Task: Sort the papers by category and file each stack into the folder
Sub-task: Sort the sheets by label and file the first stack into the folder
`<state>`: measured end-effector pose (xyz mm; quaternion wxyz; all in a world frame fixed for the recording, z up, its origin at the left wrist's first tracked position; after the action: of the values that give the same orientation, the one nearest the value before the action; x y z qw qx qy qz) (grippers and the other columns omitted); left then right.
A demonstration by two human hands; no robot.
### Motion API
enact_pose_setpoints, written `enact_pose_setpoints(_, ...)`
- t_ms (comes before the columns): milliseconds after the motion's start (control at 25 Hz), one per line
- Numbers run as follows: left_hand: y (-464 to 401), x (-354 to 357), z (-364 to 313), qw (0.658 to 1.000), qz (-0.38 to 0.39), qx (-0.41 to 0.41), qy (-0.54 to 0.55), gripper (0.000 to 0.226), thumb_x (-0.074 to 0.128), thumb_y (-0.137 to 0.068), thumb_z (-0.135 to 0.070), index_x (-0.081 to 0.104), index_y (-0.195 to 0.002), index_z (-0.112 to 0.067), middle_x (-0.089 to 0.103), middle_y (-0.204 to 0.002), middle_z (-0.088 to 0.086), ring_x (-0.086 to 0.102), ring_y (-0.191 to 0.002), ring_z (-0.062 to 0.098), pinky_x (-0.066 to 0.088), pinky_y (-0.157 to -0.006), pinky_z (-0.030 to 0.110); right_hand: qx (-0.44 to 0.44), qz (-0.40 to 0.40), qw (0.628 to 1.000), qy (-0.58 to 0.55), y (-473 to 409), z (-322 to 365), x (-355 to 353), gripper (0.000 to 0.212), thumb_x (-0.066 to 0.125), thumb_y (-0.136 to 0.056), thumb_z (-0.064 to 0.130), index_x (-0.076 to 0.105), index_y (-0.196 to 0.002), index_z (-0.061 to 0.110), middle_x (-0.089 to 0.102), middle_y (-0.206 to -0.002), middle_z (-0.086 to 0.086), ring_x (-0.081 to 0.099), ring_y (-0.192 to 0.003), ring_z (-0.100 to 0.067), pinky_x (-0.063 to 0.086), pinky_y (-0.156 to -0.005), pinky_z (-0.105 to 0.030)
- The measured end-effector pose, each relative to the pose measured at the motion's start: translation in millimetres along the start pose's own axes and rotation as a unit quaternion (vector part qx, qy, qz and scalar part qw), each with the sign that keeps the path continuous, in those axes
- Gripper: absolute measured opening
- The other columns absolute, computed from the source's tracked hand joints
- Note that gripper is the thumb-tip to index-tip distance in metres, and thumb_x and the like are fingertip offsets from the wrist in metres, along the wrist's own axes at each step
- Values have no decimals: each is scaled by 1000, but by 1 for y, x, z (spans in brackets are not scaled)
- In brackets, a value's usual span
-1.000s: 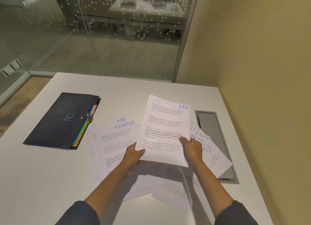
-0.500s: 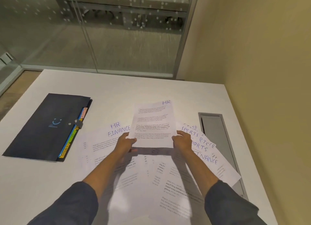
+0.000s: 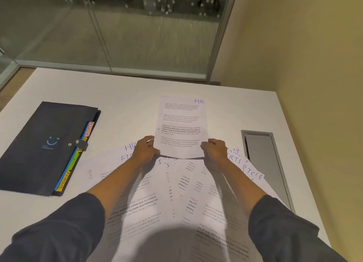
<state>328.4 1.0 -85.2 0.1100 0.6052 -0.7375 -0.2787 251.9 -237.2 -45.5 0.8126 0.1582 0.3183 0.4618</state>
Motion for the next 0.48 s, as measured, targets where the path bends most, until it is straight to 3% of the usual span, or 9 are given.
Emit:
enact_pose_setpoints(40, -1, -1, -2, 1000, 4, 5, 6, 62, 61, -77, 21, 46, -132, -1, 66, -112, 15, 62, -83, 29, 55, -80, 43, -10, -1, 1000, -4, -1, 3, 1, 17, 58, -85, -7, 59, -92, -23, 58, -87, -35, 41, -76, -14, 38, -38, -11)
enact_pose_setpoints(80, -3, -3, -1, 1000, 5, 8, 4, 64, 62, -78, 20, 44, -135, -2, 64, -116, 13, 63, -85, 29, 56, -76, 39, -20, -1, 1000, -6, -4, 2, 2, 24, 59, -86, -4, 58, -99, -24, 53, -113, -30, 34, -112, -18, 46, -45, -17)
enact_pose_setpoints(120, -3, -5, -2, 1000, 4, 15, -9, 65, 64, -78, 17, 43, -137, -4, 62, -121, 10, 63, -93, 28, 57, -77, 36, -33, -4, 999, 23, -7, 1, 2, 21, 60, -86, 0, 62, -94, -19, 48, -117, -24, 54, -83, -49, 48, -54, -28)
enact_pose_setpoints(160, -4, -8, -1, 999, -2, 27, -35, 67, 66, -78, 13, 43, -138, -5, 61, -124, 9, 62, -104, 27, 54, -84, 36, -54, -9, 996, 71, -10, 0, 3, 13, 60, -85, 4, 62, -81, -8, 36, -84, 6, 45, -69, -29, 44, -58, -31)
enact_pose_setpoints(200, -4, -11, -2, 997, -9, 47, -66, 66, 67, -78, 10, 44, -138, -6, 60, -125, 9, 60, -112, 25, 50, -92, 35, -73, -16, 988, 133, -12, -2, 4, 10, 60, -85, 8, 58, -77, 2, 54, -68, -15, 50, -71, -34, 41, -63, -30)
enact_pose_setpoints(240, -4, -15, -2, 992, -21, 71, -97, 62, 67, -79, 7, 47, -136, -6, 60, -125, 10, 58, -116, 24, 46, -96, 32, -93, -15, 978, 186, -11, -4, 5, 6, 59, -86, 12, 61, -85, 7, 59, -75, -9, 53, -77, -31, 43, -71, -31)
enact_pose_setpoints(280, -3, -19, -1, 988, -35, 98, -117, 57, 65, -81, 6, 50, -134, -5, 60, -124, 11, 57, -118, 22, 44, -96, 28, -110, -15, 966, 233, -9, -8, 6, 20, 59, -89, 17, 65, -105, 9, 67, -94, -7, 60, -93, -30, 47, -83, -33)
enact_pose_setpoints(360, 0, -34, 2, 980, -72, 139, -121, 46, 60, -83, 8, 55, -128, -3, 61, -124, 13, 59, -117, 23, 43, -96, 27, -176, 2, 929, 325, 9, -14, 11, 43, 53, -95, 24, 53, -137, 14, 61, -131, -2, 58, -119, -25, 44, -101, -35)
enact_pose_setpoints(480, 0, -66, 14, 952, -167, 142, -215, 34, 57, -86, 3, 60, -120, -2, 59, -124, 15, 58, -115, 29, 46, -96, 39, -296, 93, 862, 400, 44, -26, 32, 44, 47, -98, 28, 48, -140, 19, 54, -142, 2, 52, -126, -19, 41, -105, -32)
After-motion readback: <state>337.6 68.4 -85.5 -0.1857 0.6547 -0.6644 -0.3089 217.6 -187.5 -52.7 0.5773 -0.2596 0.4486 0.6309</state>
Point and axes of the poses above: each hand's wrist, its own y-axis away from the middle knuckle, its own x-axis out of the palm, z = x × y, the point moved 3 cm from there along -y, towards the middle knuckle
